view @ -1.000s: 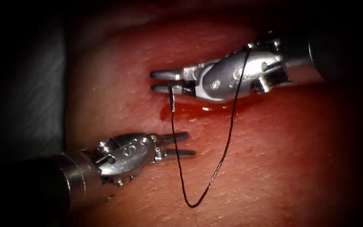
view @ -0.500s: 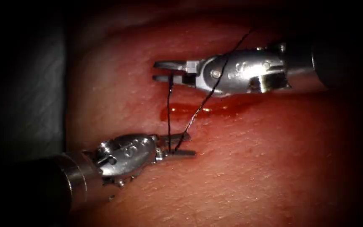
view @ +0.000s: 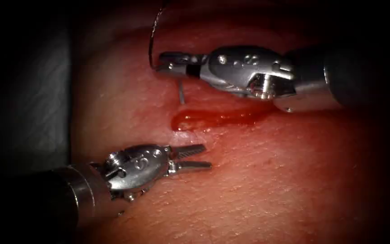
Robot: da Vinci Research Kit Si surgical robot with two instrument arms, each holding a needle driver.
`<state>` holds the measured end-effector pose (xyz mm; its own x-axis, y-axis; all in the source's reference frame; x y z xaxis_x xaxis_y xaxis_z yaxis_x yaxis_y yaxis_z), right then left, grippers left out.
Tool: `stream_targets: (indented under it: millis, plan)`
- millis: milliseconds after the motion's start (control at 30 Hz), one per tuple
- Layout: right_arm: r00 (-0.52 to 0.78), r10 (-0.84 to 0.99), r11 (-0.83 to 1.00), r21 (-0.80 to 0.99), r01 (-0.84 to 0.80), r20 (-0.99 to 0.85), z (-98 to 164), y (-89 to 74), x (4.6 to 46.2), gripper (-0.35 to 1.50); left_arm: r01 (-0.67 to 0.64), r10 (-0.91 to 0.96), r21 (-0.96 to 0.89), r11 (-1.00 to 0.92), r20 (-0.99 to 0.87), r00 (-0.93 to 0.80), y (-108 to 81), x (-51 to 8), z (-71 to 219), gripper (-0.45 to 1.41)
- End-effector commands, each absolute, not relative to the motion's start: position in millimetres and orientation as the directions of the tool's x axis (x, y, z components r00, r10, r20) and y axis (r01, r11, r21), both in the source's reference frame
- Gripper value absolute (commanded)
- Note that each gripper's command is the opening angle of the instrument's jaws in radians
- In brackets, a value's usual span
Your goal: Wound Closure
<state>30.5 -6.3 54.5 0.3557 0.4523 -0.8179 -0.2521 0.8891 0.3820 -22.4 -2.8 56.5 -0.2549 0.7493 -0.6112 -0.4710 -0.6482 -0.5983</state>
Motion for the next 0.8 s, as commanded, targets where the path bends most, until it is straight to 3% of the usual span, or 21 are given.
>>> stream_targets:
  millis: [33, 233, 667, 800]
  plan:
    - [0.369, 0.468, 0.882, 0.398, -0.253, -0.803, 54.9, -7.1, 31.5, -0.35, -0.469, 0.750, -0.600, -0.648, -0.611, -0.255, -3.1, -23.0, 57.1, -0.04]
    - [0.380, 0.470, 0.882, 0.406, -0.238, -0.797, 55.1, -7.3, 31.6, -0.35, -0.467, 0.750, -0.602, -0.648, -0.610, -0.255, -3.2, -23.0, 57.1, -0.06]
    - [0.358, 0.273, 0.954, 0.299, 0.016, -0.893, 55.5, -6.6, 33.9, -0.35, -0.459, 0.750, -0.606, -0.649, -0.609, -0.256, -3.3, -23.0, 57.1, -0.09]
    - [0.357, 0.259, 0.957, 0.288, 0.030, -0.898, 55.6, -6.0, 34.9, -0.35, -0.458, 0.750, -0.607, -0.649, -0.609, -0.257, -3.3, -22.9, 57.0, -0.09]
